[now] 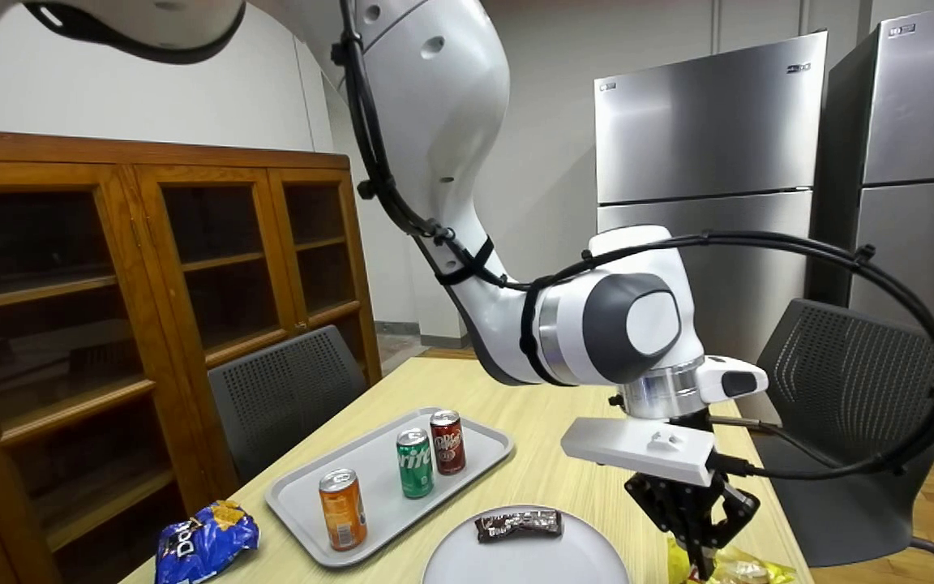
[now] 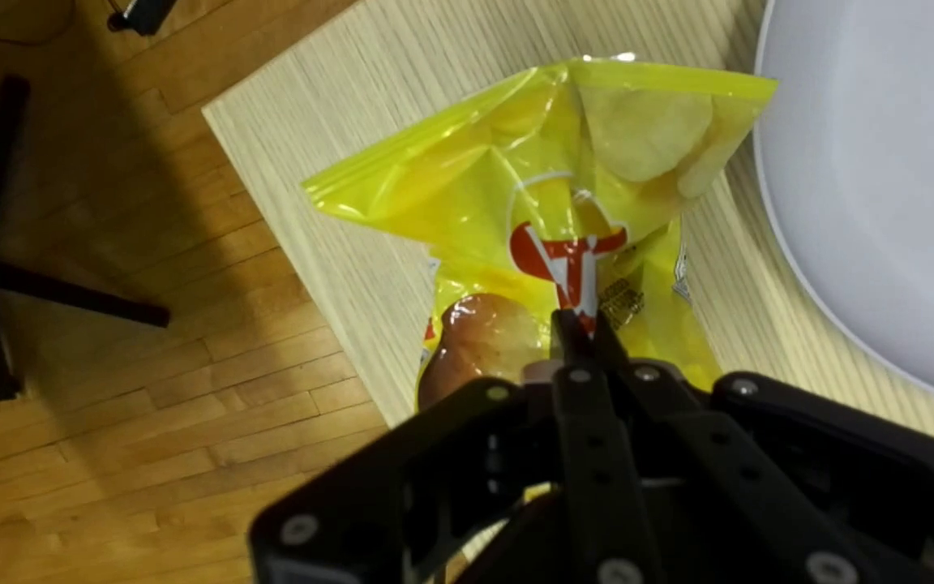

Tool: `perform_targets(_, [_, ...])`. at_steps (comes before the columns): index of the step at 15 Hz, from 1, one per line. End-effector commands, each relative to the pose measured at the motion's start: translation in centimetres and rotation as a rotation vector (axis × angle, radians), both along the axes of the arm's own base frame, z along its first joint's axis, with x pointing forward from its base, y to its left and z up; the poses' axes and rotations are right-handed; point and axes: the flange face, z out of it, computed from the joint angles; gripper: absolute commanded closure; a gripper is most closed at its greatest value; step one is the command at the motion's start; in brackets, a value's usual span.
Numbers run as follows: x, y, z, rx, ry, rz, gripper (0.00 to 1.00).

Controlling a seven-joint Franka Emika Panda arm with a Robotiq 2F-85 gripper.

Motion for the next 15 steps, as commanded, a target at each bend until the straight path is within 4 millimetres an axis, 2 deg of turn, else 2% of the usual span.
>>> perform_targets(1, [0.6,-1.1,-1.1,-0.026,-0.013,-0.08,1.0])
perform_targets(9, [0.9,-2.2,-2.0,-0.051,-0.018,-0.149,1.0])
perform_targets(10, [1.0,-2.2,-1.9,-0.053,-0.017,-0.142,0.75])
perform_targets(11, [1.0,-2.1,-1.7,-0.052,-0.019,-0.137,0.73])
perform_targets(15, [1.4,-1.5,0.6,-0.075,-0.051,-0.103,0.43])
